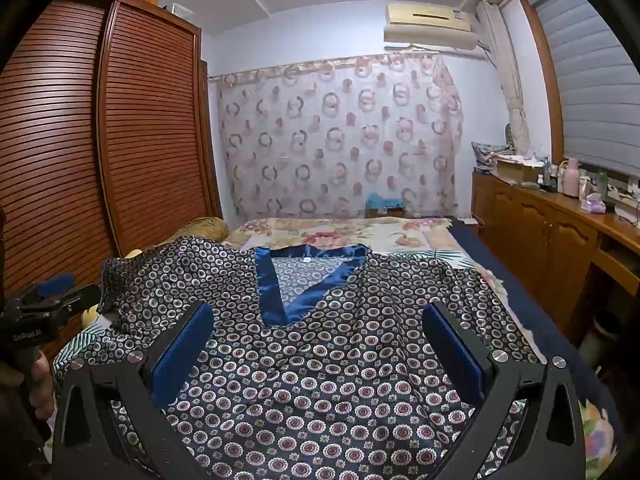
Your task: Fold small clothes
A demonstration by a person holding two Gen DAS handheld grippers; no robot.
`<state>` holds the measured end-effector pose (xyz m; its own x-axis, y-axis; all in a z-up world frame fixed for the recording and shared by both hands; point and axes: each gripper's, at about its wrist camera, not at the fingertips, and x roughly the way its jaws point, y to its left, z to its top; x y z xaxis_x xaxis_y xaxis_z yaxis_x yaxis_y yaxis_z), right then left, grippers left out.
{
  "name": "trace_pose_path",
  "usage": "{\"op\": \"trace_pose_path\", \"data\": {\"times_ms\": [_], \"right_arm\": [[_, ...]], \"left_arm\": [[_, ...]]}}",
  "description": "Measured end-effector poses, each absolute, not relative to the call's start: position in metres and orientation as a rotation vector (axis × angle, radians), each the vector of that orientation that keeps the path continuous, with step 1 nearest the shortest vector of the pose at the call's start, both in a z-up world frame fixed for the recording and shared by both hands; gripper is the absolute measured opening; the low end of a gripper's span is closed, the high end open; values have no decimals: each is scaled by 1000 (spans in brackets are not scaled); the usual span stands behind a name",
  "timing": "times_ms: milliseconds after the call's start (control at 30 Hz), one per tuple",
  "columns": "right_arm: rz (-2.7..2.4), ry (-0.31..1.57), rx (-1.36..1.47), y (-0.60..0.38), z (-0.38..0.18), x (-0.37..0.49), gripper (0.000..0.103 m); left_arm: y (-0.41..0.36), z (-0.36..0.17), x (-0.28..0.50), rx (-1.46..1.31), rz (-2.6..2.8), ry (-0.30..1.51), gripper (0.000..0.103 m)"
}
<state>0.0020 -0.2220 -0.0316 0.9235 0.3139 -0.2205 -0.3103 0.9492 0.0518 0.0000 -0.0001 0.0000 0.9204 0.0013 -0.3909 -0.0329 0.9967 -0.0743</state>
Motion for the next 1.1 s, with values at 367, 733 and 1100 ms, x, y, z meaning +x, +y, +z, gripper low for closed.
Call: {"op": "trace_pose_path", "data": {"times_ms": [367,733,1100], "right_arm": [[319,235,13,-222,-30,2,103],[317,237,10,-222,-30,1,103],[315,237,10,-222,-30,0,103]], "left_arm": [[2,0,2,-85,18,400,103],[0,0,0,-80,20,398,103],[0,-1,3,-83,15,403,103]]}}
